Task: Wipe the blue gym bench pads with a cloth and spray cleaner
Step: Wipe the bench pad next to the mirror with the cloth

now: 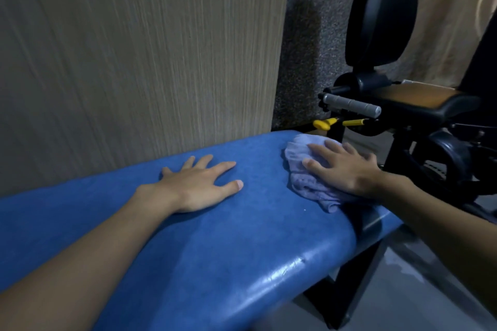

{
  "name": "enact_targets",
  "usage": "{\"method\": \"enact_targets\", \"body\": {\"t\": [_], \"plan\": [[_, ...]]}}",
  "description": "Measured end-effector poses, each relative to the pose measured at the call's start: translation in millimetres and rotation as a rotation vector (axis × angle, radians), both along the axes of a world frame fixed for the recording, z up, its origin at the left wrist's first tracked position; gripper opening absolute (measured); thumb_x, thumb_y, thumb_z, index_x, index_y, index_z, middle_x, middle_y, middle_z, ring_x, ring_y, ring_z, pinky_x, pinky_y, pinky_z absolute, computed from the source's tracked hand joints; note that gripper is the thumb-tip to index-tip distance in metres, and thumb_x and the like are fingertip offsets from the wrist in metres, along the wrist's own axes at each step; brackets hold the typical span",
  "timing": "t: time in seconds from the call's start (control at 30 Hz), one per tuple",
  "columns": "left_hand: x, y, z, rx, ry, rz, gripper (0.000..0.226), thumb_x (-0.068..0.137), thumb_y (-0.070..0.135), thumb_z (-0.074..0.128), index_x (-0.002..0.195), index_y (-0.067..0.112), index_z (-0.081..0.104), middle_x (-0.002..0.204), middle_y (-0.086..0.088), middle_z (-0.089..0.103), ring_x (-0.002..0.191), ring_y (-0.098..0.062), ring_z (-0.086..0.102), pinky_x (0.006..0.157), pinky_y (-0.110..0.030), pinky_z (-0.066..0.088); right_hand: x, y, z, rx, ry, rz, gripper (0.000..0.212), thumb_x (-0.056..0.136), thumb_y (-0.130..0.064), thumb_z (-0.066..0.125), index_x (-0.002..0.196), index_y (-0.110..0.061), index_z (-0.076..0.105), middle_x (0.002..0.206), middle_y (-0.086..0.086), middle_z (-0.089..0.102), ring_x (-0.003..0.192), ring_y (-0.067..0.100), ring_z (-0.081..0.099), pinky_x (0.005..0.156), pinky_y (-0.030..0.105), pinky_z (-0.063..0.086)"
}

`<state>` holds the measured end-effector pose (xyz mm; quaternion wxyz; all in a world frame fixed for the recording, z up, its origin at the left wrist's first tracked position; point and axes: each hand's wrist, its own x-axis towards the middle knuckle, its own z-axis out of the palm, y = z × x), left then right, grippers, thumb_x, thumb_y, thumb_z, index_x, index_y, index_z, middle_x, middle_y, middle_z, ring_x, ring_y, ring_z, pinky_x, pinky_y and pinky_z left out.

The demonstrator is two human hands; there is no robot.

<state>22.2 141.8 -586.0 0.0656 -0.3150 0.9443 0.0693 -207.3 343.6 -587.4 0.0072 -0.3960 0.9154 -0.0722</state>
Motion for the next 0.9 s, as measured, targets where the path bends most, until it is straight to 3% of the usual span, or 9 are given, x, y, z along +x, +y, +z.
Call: {"method": "enact_targets", "body": {"t": [0.23,0.9], "plan": [[24.5,1.4,-5.5,-0.027,0.018,-0.005,0.071,0.083,0.087,0.021,0.148,0.062,0.006,0.168,0.01,-0.001,0.154,-0.021,-0.005,0.116,-0.065,0.003,15.0,-20.2,-15.6,-0.015,-0.01,0.011,0.076,0.083,-0.081,0.015,0.151,-0.049,0.012,0.165,-0.005,0.002,0.15,0.031,0.004,0.116,0.058,0.009],[138.4,-13.6,-8.6,-0.023,0.017,0.114,0.067,0.088,0.082,0.018,0.149,0.061,0.005,0.168,0.01,-0.003,0.154,-0.016,-0.007,0.119,-0.061,-0.001,143.5,-86.2,-13.8,-0.017,-0.016,0.209,0.061,0.093,-0.067,0.021,0.151,-0.046,0.015,0.165,-0.004,0.001,0.15,0.03,0.0,0.118,0.053,0.005]]}}
